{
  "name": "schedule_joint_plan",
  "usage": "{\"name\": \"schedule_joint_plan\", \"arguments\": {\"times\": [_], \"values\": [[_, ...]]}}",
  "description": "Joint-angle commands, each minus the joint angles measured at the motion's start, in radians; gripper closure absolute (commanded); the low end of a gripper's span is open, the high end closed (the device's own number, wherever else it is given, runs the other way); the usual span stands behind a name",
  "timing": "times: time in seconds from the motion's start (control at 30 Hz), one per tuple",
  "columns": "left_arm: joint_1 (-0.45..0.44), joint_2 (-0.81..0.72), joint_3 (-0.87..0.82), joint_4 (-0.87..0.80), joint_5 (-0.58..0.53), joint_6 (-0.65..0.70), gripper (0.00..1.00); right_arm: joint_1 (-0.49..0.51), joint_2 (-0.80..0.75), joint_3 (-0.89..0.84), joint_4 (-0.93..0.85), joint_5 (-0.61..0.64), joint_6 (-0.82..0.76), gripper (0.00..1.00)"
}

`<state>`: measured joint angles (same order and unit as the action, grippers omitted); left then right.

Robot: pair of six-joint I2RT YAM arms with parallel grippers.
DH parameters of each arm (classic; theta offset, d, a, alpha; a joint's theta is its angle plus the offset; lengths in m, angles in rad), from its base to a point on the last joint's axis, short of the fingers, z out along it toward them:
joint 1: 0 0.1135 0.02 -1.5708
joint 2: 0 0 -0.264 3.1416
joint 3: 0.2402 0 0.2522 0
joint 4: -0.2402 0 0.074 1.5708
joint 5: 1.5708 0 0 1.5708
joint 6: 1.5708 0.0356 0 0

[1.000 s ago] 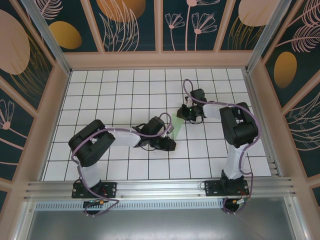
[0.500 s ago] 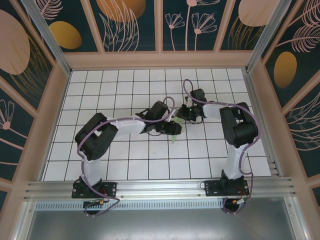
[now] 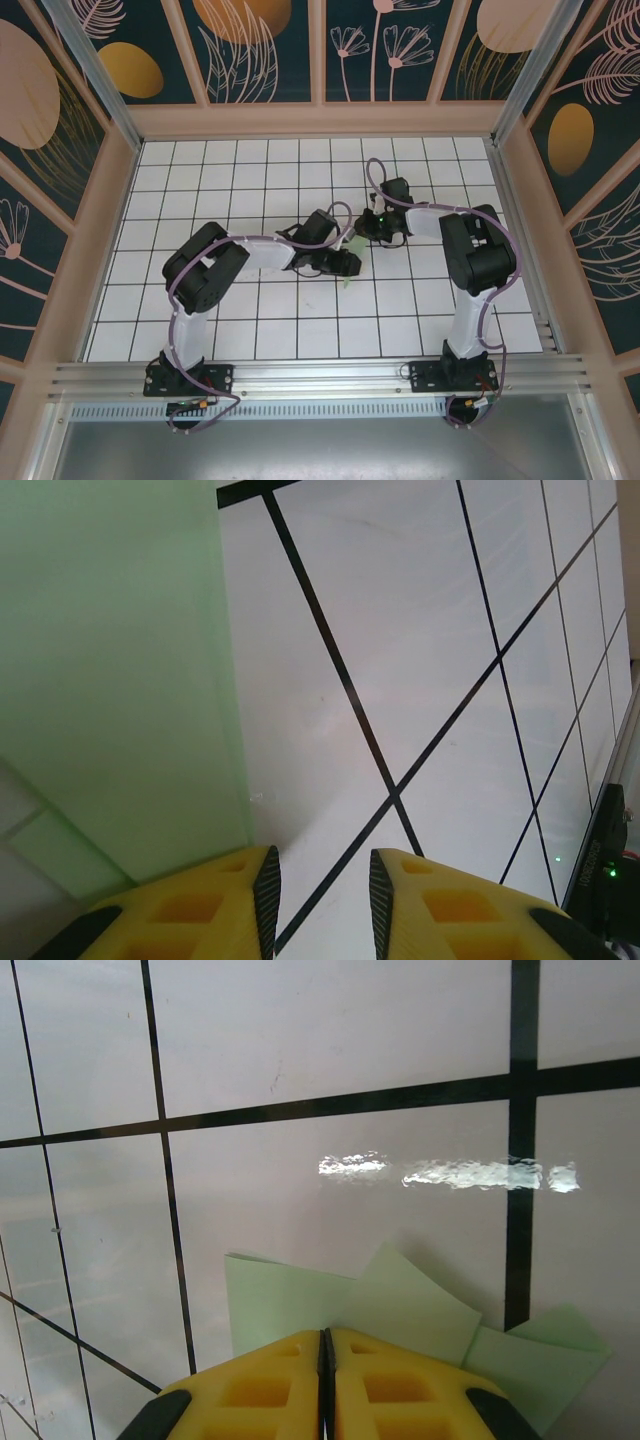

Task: Fold a paper plane with a square sheet of paper (fold left side to right side)
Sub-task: Fold the wing for the fifth time at the center of the table.

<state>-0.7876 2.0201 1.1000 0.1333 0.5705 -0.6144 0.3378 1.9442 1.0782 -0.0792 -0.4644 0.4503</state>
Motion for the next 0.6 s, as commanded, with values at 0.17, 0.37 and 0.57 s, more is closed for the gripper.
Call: {"name": "schedule_joint_plan", "arguments": {"times": [0.17,0.37,0.57], "values": [[-0.065,-0.021,-0.121,-0.106,0.013,0.010,0.66,0.004,0.038,-0.011,-0.065,0.089,-0.025,0.88],[-0.090,-0.060,-0.184,-0.115,-0.002,-0.009,0.66,0.006,0.037,-0.009,-0.070,0.092,-0.030,0.88],[-0.093,-0.128,-0.197,-0.093,-0.011,-0.025,0.66,0.006,0.021,-0.008,-0.053,0.073,-0.033,0.87]]}}
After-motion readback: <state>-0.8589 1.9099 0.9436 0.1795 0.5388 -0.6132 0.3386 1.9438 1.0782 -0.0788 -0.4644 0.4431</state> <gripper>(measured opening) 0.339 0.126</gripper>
